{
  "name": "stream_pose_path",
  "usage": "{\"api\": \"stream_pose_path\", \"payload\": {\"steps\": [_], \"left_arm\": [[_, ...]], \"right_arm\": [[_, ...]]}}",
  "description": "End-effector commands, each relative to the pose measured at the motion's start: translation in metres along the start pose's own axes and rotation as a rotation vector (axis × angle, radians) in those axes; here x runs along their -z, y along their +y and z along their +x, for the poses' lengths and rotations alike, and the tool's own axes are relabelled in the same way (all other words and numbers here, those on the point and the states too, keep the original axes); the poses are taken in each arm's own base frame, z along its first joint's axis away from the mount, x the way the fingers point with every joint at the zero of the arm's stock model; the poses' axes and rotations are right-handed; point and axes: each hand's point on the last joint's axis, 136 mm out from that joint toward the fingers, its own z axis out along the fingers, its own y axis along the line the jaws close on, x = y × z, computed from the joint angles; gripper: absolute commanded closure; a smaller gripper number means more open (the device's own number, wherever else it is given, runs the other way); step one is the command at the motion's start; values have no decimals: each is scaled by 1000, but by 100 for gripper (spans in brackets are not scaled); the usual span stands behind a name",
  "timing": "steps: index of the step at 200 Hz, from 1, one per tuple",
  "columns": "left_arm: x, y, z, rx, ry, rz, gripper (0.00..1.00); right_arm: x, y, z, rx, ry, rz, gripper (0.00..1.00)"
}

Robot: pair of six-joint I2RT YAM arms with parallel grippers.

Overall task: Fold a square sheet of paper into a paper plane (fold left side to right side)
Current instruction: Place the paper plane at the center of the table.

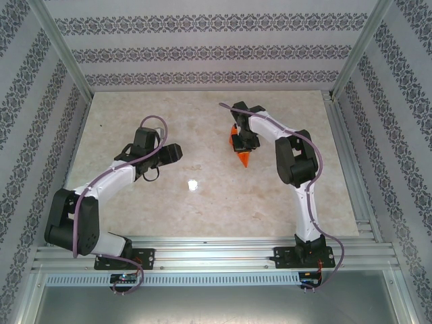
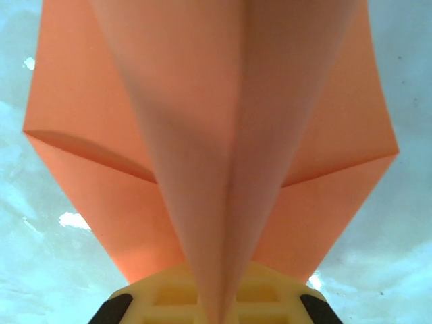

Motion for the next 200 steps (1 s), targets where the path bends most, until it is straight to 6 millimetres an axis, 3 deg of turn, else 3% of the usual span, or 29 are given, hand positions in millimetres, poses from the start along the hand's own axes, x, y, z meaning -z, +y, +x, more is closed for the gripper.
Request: {"api": "stream_pose_path", "payload": {"steps": [1, 50, 102, 133, 200], "left_arm": [[11, -1, -8, -40, -51, -4, 30], [23, 0, -14, -53, -87, -34, 17], [31, 0, -17, -65, -106, -45, 8], [33, -1, -19, -68, -111, -44, 0], [41, -4, -27, -71, -146, -47, 0]], "right_arm": [[-15, -6, 4, 13, 44, 19, 90], [-14, -9, 7, 13, 52, 32, 82], [-12, -6, 6, 21, 54, 22, 81], [12, -5, 0, 21, 3, 24, 78], [80, 1, -1, 33, -118, 20, 66]]}}
